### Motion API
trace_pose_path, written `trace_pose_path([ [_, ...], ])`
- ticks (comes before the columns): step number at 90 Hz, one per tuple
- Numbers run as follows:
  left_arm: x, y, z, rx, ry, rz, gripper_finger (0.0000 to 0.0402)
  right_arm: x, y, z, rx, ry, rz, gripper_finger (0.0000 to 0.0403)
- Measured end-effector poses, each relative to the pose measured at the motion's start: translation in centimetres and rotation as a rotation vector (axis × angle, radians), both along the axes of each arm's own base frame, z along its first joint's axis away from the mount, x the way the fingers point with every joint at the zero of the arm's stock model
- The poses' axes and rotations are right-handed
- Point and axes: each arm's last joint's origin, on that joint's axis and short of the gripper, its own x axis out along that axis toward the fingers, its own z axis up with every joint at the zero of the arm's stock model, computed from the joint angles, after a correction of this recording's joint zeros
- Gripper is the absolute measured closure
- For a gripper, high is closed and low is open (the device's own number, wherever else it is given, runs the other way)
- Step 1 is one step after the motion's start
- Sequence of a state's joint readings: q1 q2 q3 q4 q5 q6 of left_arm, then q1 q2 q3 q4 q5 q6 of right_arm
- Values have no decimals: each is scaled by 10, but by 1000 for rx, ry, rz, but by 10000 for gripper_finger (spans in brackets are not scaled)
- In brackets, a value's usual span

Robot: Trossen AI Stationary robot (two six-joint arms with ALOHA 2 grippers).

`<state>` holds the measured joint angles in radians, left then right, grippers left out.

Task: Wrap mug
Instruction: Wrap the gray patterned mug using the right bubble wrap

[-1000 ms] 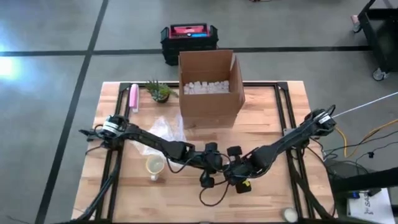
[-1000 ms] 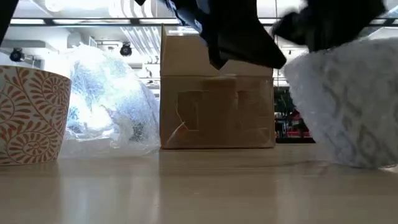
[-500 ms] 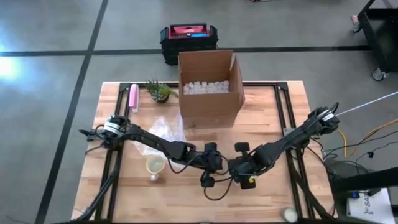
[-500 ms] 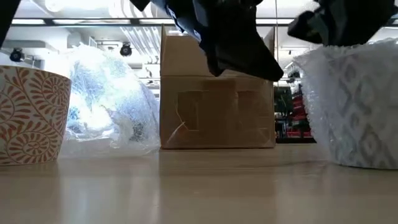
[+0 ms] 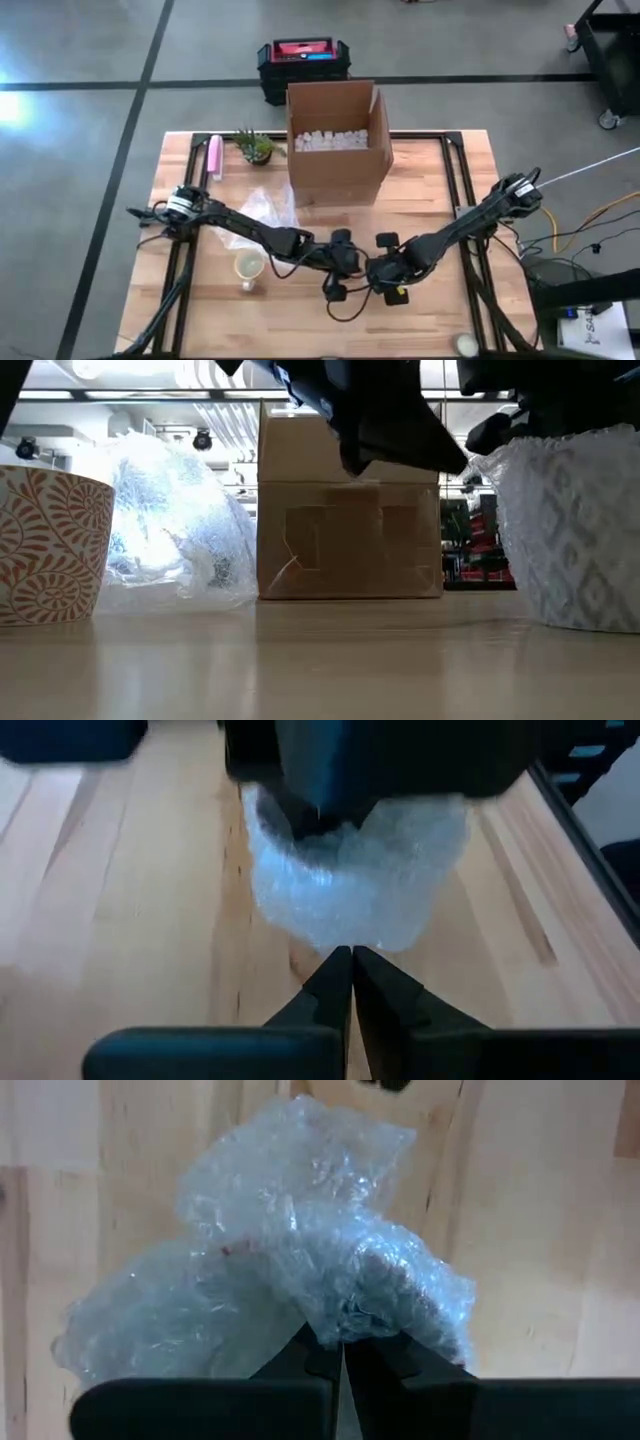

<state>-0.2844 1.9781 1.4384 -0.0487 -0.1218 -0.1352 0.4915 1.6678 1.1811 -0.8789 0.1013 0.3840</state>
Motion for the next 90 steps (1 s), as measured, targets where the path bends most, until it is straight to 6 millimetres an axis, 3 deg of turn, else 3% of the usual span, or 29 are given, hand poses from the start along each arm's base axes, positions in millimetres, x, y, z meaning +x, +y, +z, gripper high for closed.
trace_pose_path([
  [36,16,-4,-11,-24,-138,-17,402,1,1,0,4,-18,1,403],
  [66,30,-5,-39,-37,-175,-25,402,2,1,3,-8,-36,13,403],
  [90,30,-5,-37,-46,-176,-28,402,-6,1,37,3,-33,1,403],
])
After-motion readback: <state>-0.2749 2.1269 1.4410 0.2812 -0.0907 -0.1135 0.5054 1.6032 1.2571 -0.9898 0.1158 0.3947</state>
